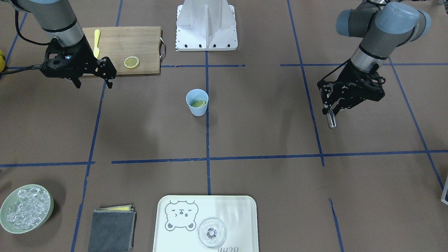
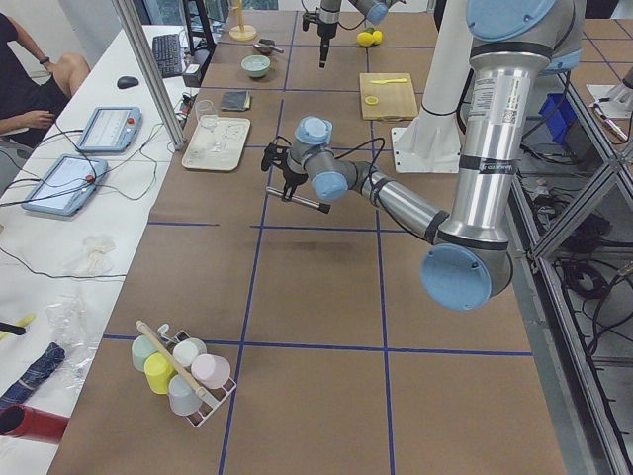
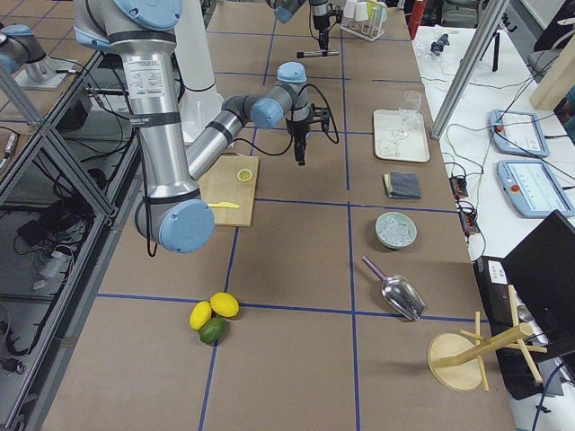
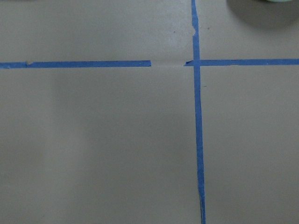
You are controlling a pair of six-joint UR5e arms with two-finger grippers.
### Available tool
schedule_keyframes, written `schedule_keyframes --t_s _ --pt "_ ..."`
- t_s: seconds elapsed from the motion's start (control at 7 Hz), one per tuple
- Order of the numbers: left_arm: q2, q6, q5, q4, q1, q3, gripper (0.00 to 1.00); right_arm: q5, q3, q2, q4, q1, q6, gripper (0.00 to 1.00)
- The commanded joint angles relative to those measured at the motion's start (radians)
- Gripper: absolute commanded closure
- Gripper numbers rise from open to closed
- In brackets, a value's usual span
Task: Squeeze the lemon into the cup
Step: 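Carry the steel rod with the left gripper toward the blue cup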
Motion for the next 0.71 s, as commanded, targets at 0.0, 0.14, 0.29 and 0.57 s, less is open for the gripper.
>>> schedule_keyframes --t_s 0.0,0.14,0.29,0.57 --pt "-0.121 0.0 0.35 0.005 0.175 -0.052 1.0 -0.001 0.001 -0.016 0.001 0.014 -0.007 0.0" --pt "-0.204 0.0 0.485 0.114 0.24 -0.055 1.0 0.0 0.002 -0.021 0.002 0.028 -0.028 0.0" --pt "-0.347 -0.003 0.494 0.267 0.245 -0.054 1.0 0.002 0.005 -0.036 0.002 0.034 -0.03 0.0" --pt "-0.437 0.005 0.596 0.267 0.254 -0.087 1.0 0.046 0.01 -0.051 0.002 0.064 -0.054 0.0"
